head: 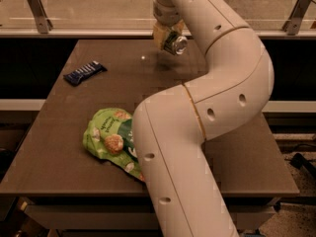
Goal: Place green can upright
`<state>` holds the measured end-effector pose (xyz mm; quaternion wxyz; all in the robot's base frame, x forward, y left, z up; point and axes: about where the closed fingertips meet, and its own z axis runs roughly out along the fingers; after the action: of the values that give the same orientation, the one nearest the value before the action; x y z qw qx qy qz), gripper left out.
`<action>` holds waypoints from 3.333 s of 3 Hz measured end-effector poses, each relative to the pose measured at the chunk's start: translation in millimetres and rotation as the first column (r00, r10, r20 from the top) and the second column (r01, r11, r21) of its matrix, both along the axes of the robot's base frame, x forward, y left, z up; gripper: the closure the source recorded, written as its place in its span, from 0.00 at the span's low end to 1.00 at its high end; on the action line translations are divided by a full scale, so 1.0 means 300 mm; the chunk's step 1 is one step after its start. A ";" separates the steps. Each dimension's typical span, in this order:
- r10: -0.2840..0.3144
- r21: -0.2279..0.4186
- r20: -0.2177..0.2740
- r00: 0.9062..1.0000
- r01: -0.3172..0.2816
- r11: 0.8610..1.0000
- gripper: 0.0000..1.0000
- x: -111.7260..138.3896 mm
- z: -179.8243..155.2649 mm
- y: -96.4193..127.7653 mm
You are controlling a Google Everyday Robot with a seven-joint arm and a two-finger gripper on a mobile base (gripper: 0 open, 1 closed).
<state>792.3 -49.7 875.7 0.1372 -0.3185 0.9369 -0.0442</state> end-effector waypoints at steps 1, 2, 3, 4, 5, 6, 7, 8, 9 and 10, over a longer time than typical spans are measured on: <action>-0.020 0.002 0.049 0.999 0.020 1.000 1.00 -0.001 0.078 -0.024; -0.037 0.033 0.112 0.993 0.033 0.999 1.00 0.003 0.163 -0.057; -0.042 0.093 0.175 0.984 0.026 0.995 1.00 0.018 0.224 -0.086; -0.035 0.175 0.233 0.972 -0.006 0.985 1.00 0.042 0.249 -0.099; -0.030 0.237 0.277 0.960 -0.038 0.971 1.00 0.050 0.253 -0.106; -0.026 0.277 0.310 0.950 -0.065 0.959 1.00 0.029 0.244 -0.111; -0.021 0.307 0.345 0.938 -0.092 0.947 1.00 -0.019 0.231 -0.114; -0.022 0.358 0.394 0.919 -0.131 0.924 1.00 -0.078 0.169 -0.107; -0.022 0.358 0.393 0.919 -0.131 0.924 1.00 -0.078 0.169 -0.106; -0.014 0.381 0.403 0.915 -0.154 0.912 1.00 -0.068 0.174 -0.088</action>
Offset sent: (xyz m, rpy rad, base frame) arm -0.0398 -0.0290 0.0645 0.0636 -0.1891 -0.0558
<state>771.9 -76.2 927.9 0.3888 -0.3014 0.8658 0.0921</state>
